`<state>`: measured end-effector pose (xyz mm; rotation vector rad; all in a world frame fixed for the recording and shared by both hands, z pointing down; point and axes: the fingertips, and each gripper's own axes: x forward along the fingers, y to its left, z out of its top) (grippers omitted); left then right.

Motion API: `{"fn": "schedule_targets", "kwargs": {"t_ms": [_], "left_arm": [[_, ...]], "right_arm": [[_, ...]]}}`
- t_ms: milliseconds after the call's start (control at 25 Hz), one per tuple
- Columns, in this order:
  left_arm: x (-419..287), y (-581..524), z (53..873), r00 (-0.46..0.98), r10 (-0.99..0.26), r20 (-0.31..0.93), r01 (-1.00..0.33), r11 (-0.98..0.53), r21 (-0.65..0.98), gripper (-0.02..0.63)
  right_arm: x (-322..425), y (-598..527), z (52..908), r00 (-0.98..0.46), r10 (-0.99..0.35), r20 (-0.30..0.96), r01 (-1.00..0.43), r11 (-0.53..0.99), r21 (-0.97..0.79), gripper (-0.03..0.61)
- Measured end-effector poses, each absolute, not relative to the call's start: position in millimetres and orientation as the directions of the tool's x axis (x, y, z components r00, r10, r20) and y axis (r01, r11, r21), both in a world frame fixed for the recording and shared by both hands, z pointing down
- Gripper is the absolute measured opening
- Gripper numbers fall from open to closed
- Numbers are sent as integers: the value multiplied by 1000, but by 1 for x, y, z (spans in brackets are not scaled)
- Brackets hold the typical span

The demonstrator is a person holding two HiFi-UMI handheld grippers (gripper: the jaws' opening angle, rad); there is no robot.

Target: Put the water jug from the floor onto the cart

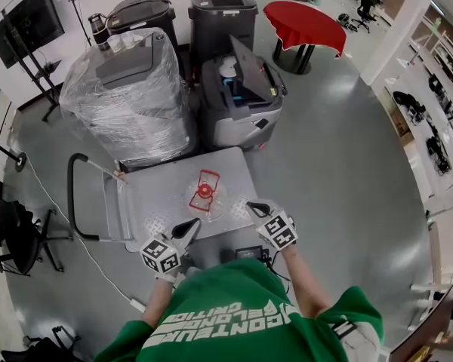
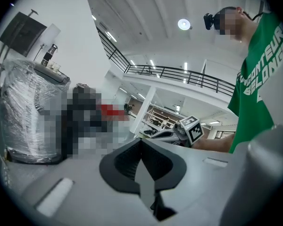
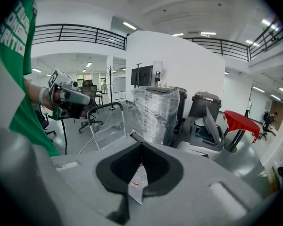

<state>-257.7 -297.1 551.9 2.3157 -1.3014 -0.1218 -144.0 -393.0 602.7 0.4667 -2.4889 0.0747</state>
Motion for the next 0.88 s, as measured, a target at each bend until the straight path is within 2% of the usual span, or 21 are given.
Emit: {"fn": "schedule_targets", "kwargs": {"t_ms": [880], "left_arm": [[-318, -262, 548, 545, -828, 128, -773, -438, 459, 9]], "right_arm": [[-239, -349, 570, -795, -287, 534, -286, 954, 86, -8]]}}
